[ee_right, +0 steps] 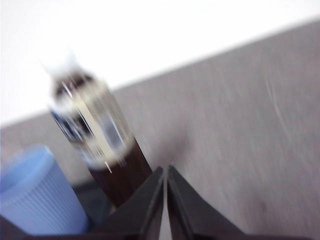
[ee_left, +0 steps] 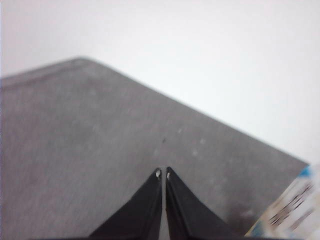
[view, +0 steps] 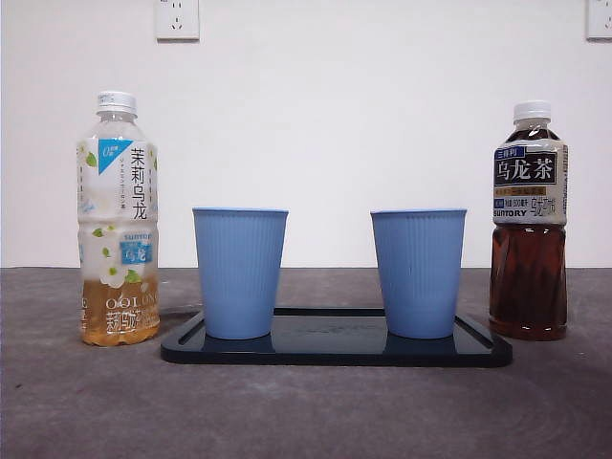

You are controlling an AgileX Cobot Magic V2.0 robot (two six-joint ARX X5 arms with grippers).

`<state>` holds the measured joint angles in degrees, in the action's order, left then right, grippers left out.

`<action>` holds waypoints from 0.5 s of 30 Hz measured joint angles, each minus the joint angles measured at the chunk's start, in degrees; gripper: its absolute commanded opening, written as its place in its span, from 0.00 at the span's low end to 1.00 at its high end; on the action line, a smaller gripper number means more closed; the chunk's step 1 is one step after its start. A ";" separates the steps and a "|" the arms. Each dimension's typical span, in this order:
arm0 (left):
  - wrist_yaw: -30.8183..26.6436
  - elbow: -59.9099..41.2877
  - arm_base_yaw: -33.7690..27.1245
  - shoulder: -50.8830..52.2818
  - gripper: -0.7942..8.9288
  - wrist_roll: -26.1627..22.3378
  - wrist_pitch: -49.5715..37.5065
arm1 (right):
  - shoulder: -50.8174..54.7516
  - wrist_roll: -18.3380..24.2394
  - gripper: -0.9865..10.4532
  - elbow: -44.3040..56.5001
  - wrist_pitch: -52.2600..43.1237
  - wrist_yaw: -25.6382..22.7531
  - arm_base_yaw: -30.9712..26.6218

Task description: Pour the drink into the cup

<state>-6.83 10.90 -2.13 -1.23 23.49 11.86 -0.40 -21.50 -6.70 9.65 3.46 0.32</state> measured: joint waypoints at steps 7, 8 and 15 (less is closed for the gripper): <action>4.92 13.05 0.00 -7.63 0.09 -0.52 5.42 | -4.26 0.09 0.09 -10.67 3.96 1.29 0.00; 5.88 14.84 0.00 -9.05 0.09 -0.94 6.38 | -5.33 0.26 0.09 -12.13 4.66 1.84 0.00; 16.83 26.97 0.00 -21.51 0.09 -6.71 14.95 | -15.15 3.72 0.09 -24.63 11.15 8.79 0.00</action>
<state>10.00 37.87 -2.13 -22.74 16.78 26.81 -15.55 -17.78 -31.33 20.80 12.25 0.32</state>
